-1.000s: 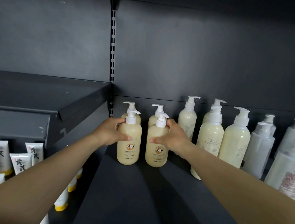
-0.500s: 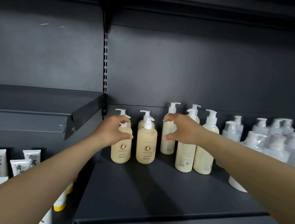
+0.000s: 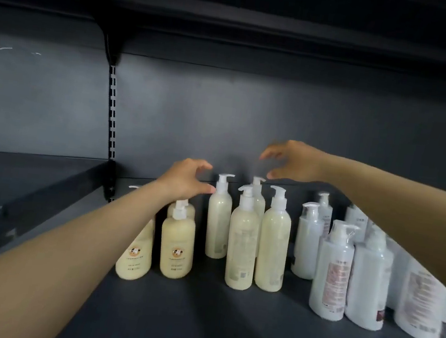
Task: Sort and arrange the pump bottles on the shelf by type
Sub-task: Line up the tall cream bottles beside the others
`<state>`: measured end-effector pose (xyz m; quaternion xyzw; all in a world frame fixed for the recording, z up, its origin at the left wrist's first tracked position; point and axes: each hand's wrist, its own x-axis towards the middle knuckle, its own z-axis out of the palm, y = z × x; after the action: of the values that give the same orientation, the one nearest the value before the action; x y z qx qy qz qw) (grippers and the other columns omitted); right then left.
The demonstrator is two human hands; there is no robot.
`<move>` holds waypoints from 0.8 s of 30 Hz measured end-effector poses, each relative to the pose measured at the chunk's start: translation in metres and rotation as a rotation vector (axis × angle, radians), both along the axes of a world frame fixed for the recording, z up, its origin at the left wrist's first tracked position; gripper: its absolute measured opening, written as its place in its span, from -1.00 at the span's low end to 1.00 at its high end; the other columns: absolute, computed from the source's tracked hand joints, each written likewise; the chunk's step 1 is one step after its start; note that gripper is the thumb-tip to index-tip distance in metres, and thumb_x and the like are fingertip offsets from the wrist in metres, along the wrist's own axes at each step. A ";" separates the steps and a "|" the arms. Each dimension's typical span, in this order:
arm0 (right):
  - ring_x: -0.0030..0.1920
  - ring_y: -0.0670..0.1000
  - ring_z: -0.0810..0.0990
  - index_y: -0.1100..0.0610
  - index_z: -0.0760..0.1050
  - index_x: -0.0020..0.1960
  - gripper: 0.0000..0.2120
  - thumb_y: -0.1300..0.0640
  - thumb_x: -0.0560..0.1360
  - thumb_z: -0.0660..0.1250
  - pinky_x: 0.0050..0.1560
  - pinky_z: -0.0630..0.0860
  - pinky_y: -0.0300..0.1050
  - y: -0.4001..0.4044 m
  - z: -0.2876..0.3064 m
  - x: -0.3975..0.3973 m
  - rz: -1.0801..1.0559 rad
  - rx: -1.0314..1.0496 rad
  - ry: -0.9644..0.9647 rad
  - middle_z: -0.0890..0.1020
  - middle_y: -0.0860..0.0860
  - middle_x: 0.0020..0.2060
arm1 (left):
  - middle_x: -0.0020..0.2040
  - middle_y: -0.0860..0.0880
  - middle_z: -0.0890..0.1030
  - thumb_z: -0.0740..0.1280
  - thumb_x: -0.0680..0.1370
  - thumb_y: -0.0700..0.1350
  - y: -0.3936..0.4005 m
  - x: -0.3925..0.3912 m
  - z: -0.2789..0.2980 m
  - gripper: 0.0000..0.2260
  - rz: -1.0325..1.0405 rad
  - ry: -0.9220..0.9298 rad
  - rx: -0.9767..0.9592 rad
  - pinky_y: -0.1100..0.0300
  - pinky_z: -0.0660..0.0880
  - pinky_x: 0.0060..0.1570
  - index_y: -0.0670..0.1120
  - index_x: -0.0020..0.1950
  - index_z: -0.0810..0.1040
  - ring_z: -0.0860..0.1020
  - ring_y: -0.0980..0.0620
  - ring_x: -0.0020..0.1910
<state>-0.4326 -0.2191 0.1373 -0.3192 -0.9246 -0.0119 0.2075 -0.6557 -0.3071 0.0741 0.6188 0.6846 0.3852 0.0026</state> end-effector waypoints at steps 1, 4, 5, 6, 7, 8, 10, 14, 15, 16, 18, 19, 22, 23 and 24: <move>0.27 0.02 0.48 0.06 0.49 0.26 -0.61 0.13 0.45 0.43 0.23 0.34 -0.16 0.012 0.001 0.001 0.006 -0.019 -0.025 0.52 0.01 0.26 | 0.34 -0.07 0.46 0.47 0.41 -0.11 0.010 0.000 0.002 -0.48 0.006 0.022 -0.002 0.12 0.35 0.30 -0.08 0.34 0.43 0.42 -0.02 0.34; 0.29 -0.02 0.46 0.00 0.47 0.27 -0.61 0.14 0.46 0.41 0.24 0.32 -0.20 0.050 -0.001 -0.005 0.037 -0.078 -0.110 0.49 -0.03 0.29 | 0.38 -0.04 0.43 0.44 0.44 -0.11 0.040 -0.003 0.007 -0.49 0.006 0.066 -0.042 0.18 0.30 0.34 -0.07 0.36 0.41 0.40 -0.01 0.37; 0.31 -0.03 0.44 -0.01 0.46 0.28 -0.60 0.14 0.46 0.41 0.25 0.32 -0.21 0.063 -0.002 -0.009 0.054 -0.087 -0.136 0.48 -0.05 0.30 | 0.39 -0.04 0.43 0.43 0.44 -0.11 0.051 -0.004 0.009 -0.50 0.005 0.080 -0.060 0.20 0.29 0.34 -0.07 0.36 0.40 0.39 -0.01 0.37; 0.33 -0.03 0.42 -0.02 0.45 0.29 -0.59 0.14 0.47 0.40 0.27 0.32 -0.20 0.074 -0.003 -0.013 0.070 -0.084 -0.165 0.47 -0.05 0.31 | 0.39 -0.04 0.43 0.42 0.45 -0.11 0.061 -0.006 0.011 -0.50 0.009 0.091 -0.074 0.21 0.29 0.33 -0.06 0.37 0.40 0.40 -0.01 0.37; 0.34 -0.03 0.41 -0.01 0.44 0.31 -0.58 0.14 0.48 0.39 0.29 0.31 -0.19 0.086 -0.004 -0.018 0.088 -0.079 -0.200 0.46 -0.05 0.32 | 0.38 -0.05 0.43 0.42 0.46 -0.12 0.070 -0.008 0.012 -0.51 0.013 0.089 -0.084 0.22 0.29 0.31 -0.05 0.37 0.40 0.40 -0.01 0.36; 0.35 -0.03 0.40 -0.01 0.43 0.33 -0.57 0.15 0.48 0.38 0.28 0.31 -0.21 0.097 -0.005 -0.023 0.106 -0.082 -0.235 0.45 -0.05 0.33 | 0.37 -0.05 0.44 0.42 0.46 -0.12 0.079 -0.009 0.013 -0.51 0.012 0.071 -0.091 0.23 0.31 0.29 -0.05 0.37 0.40 0.42 -0.02 0.35; 0.35 -0.05 0.41 -0.01 0.41 0.34 -0.55 0.19 0.48 0.38 0.21 0.30 -0.26 0.117 -0.008 -0.033 0.147 -0.128 -0.287 0.46 -0.04 0.33 | 0.33 -0.08 0.48 0.42 0.46 -0.15 0.095 -0.011 0.014 -0.53 -0.009 0.007 -0.098 0.24 0.35 0.24 -0.05 0.35 0.42 0.46 -0.02 0.29; 0.28 0.00 0.48 0.01 0.46 0.30 -0.51 0.34 0.43 0.38 0.15 0.41 -0.23 0.147 -0.018 -0.045 0.222 -0.225 -0.360 0.52 0.00 0.27 | 0.22 -0.17 0.57 0.38 0.46 -0.29 0.114 -0.015 0.010 -0.62 -0.077 -0.133 -0.130 0.24 0.46 0.17 -0.14 0.27 0.49 0.58 -0.01 0.06; 0.24 0.02 0.51 0.04 0.48 0.29 -0.51 0.38 0.43 0.37 0.14 0.44 -0.21 0.152 -0.020 -0.047 0.241 -0.225 -0.363 0.55 0.02 0.24 | 0.20 -0.18 0.58 0.37 0.46 -0.32 0.118 -0.016 0.008 -0.65 -0.085 -0.128 -0.136 0.29 0.49 0.14 -0.16 0.25 0.51 0.60 0.03 0.00; 0.21 0.04 0.54 0.06 0.50 0.27 -0.53 0.40 0.42 0.35 0.14 0.46 -0.18 0.156 -0.023 -0.049 0.260 -0.219 -0.358 0.58 0.05 0.20 | 0.17 -0.18 0.60 0.37 0.47 -0.33 0.121 -0.017 0.007 -0.67 -0.089 -0.110 -0.139 0.37 0.50 0.07 -0.18 0.22 0.53 0.60 0.12 -0.07; 0.13 0.08 0.58 0.09 0.54 0.22 -0.59 0.39 0.43 0.35 0.12 0.49 -0.17 0.160 -0.027 -0.051 0.299 -0.210 -0.328 0.62 0.08 0.13 | 0.12 -0.15 0.63 0.36 0.47 -0.35 0.126 -0.020 0.004 -0.72 -0.087 -0.075 -0.141 0.48 0.48 -0.04 -0.21 0.16 0.57 0.56 0.35 -0.22; 0.10 0.07 0.60 0.10 0.55 0.20 -0.63 0.38 0.43 0.36 0.10 0.49 -0.20 0.162 -0.027 -0.052 0.315 -0.206 -0.314 0.63 0.07 0.10 | 0.10 -0.14 0.64 0.36 0.47 -0.35 0.127 -0.021 0.004 -0.74 -0.085 -0.071 -0.138 0.49 0.48 -0.06 -0.22 0.15 0.58 0.55 0.39 -0.29; -0.01 -0.01 0.61 0.12 0.57 0.16 -0.68 0.34 0.44 0.39 0.04 0.49 -0.31 0.163 -0.027 -0.054 0.345 -0.207 -0.310 0.65 0.04 0.06 | 0.04 -0.15 0.63 0.37 0.45 -0.37 0.127 -0.021 0.004 -0.72 -0.066 -0.072 -0.123 0.51 0.48 -0.09 -0.23 0.15 0.58 0.57 0.34 -0.30; -0.08 -0.08 0.60 0.12 0.57 0.15 -0.69 0.34 0.44 0.39 0.00 0.47 -0.38 0.163 -0.026 -0.054 0.344 -0.213 -0.317 0.65 0.02 0.04 | 0.02 -0.15 0.62 0.37 0.45 -0.37 0.127 -0.021 0.005 -0.71 -0.056 -0.070 -0.121 0.51 0.48 -0.10 -0.24 0.15 0.57 0.56 0.28 -0.25; -0.15 -0.19 0.57 0.11 0.57 0.14 -0.69 0.33 0.43 0.40 -0.06 0.45 -0.45 0.163 -0.025 -0.054 0.340 -0.221 -0.325 0.65 -0.02 0.00 | 0.01 -0.15 0.62 0.38 0.44 -0.37 0.126 -0.020 0.005 -0.71 -0.045 -0.069 -0.118 0.48 0.50 -0.07 -0.24 0.16 0.57 0.57 0.20 -0.21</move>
<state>-0.4868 -0.0563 0.1120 -0.1740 -0.9818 0.0733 0.0191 -0.6758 -0.1809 0.0794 0.6191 0.6916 0.3651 0.0711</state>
